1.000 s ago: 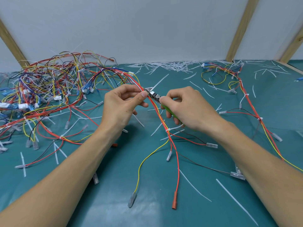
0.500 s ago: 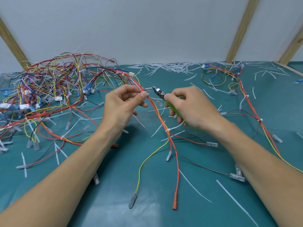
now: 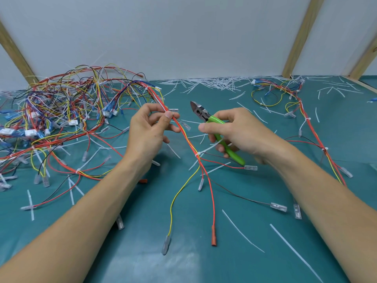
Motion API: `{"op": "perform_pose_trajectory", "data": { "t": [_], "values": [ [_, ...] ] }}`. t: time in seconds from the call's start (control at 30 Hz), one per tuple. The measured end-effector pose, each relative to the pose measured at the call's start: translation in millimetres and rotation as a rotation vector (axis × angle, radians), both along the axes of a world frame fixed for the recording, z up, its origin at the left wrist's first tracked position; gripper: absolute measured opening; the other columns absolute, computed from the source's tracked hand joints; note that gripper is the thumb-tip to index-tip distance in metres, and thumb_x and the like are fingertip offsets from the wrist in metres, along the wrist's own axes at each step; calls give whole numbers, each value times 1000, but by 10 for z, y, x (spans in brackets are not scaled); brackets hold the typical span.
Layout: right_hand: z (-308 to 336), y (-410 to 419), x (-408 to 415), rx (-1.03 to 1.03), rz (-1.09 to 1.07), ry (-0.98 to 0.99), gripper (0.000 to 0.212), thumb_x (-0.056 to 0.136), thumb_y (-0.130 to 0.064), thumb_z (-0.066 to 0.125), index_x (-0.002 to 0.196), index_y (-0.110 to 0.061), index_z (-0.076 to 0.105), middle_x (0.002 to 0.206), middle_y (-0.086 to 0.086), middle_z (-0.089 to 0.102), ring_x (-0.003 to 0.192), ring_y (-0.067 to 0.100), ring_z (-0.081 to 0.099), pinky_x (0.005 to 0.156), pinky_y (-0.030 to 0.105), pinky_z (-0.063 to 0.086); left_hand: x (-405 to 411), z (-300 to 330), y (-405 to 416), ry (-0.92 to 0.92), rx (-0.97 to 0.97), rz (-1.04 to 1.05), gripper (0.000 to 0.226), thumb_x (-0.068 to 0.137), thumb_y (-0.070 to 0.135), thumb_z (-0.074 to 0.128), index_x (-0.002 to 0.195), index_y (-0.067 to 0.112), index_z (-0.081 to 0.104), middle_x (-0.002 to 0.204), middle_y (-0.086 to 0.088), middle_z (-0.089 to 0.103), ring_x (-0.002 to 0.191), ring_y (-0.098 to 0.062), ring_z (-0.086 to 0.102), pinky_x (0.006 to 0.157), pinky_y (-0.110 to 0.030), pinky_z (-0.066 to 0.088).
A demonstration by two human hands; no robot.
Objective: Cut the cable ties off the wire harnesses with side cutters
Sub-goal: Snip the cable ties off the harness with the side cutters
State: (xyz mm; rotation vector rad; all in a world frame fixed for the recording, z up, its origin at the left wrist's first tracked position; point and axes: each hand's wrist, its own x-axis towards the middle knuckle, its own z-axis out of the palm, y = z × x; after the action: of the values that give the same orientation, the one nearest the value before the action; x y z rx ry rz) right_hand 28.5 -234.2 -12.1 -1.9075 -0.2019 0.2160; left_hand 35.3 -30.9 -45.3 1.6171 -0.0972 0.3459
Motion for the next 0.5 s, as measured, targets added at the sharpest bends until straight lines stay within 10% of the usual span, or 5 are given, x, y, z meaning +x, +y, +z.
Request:
{"op": "perform_pose_trajectory", "data": {
  "t": [0.5],
  "values": [
    [-78,-23,70,-30,-42,-9,15,81,-6,83,90,-8,72,71,11,68,54,19,62,48,29,51,61,-12,99,59,-163,151,14,99,15,61,110,13,53,95,2,77,74,-16,75,59,-26,57]
  ]
}}
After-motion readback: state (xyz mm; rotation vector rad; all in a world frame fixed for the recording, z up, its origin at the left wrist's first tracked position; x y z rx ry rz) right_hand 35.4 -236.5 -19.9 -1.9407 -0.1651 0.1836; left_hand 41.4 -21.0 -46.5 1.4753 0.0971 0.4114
